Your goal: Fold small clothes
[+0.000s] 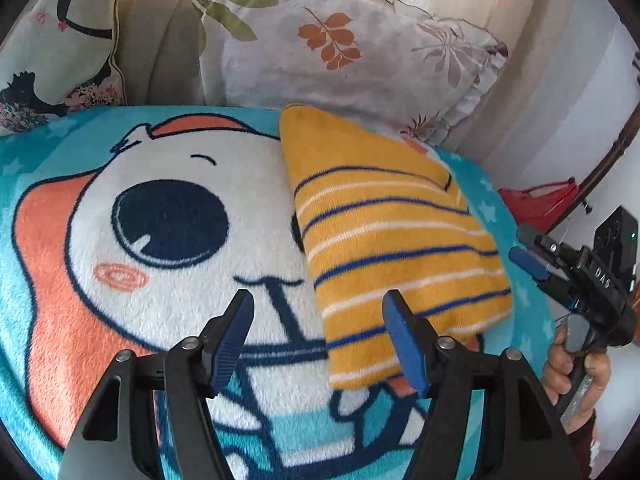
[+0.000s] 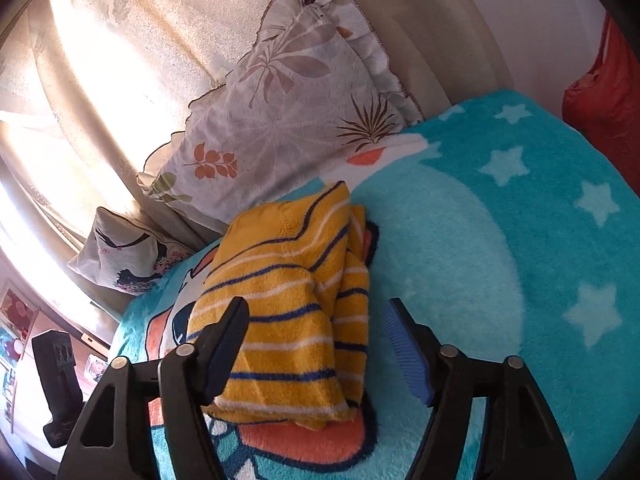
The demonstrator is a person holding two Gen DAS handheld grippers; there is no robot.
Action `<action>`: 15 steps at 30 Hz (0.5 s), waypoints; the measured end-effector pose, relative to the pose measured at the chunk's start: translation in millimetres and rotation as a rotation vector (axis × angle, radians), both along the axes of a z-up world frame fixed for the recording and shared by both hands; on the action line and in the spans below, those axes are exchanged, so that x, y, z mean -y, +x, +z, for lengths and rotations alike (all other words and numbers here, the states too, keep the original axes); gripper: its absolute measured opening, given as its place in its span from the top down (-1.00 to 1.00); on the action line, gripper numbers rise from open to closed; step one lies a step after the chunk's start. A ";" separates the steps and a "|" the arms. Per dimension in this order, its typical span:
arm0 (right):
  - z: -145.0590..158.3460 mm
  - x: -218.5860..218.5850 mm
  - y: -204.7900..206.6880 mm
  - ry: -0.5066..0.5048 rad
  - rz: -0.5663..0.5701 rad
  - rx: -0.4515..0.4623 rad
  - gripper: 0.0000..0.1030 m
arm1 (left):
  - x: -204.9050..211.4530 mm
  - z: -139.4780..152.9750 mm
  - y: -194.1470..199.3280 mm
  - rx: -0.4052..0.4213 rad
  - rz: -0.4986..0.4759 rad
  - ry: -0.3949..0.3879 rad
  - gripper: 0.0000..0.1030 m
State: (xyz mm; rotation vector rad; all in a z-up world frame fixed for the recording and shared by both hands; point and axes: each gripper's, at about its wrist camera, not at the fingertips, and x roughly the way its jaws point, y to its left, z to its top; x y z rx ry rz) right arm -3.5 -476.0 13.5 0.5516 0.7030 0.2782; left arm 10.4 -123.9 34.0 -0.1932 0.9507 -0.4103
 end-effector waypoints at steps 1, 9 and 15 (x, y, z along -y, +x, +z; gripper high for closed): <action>0.0 -0.9 10.0 0.000 0.008 -0.009 -0.58 | -1.6 -0.6 11.0 -0.005 -0.001 -0.028 -0.35; -38.0 0.5 78.4 0.094 0.038 -0.166 -0.59 | 6.7 -31.0 76.6 -0.165 -0.078 -0.228 -0.50; -60.3 -8.8 94.9 0.242 0.078 -0.177 -0.57 | 38.5 -56.8 92.2 -0.278 -0.147 -0.335 -0.61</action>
